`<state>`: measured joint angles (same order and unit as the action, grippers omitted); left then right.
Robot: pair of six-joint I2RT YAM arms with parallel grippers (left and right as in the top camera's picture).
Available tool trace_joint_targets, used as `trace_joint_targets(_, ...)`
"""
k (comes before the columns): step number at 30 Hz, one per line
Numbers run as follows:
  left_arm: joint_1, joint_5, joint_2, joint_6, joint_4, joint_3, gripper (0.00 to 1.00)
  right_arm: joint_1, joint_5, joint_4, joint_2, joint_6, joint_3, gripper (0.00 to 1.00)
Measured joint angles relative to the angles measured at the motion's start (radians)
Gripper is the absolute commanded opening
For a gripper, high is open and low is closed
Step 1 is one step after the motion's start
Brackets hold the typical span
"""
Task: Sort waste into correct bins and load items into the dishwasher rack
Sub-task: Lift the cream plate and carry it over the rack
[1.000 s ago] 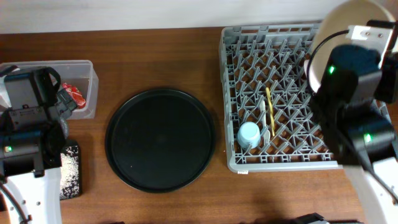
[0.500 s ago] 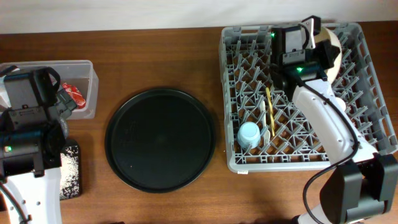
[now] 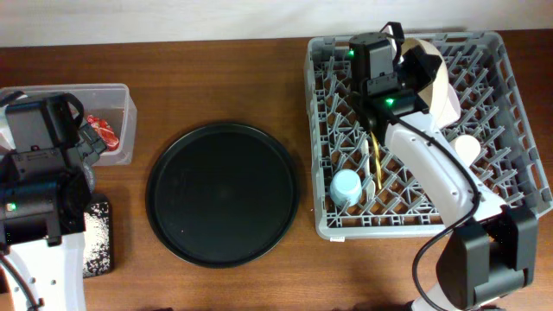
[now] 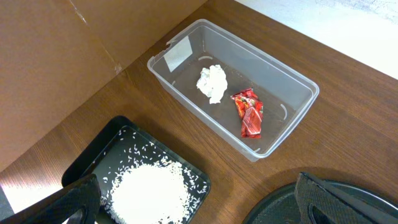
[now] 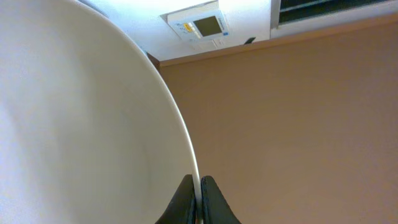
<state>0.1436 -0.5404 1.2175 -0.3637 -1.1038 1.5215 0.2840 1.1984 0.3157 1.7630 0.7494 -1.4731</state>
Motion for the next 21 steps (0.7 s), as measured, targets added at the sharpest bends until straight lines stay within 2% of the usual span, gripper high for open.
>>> trace_joint_targets(12, 0.0, 0.0, 0.0, 0.0, 0.0, 0.0, 0.99, 0.001, 0.013, -0.038, -0.004, 0.014, 0.071, 0.04)
trace_joint_targets(21, 0.0, 0.0, 0.0, 0.0, 0.0, 0.0, 0.99, 0.09, 0.032, -0.044, -0.004, 0.04, 0.087, 0.04)
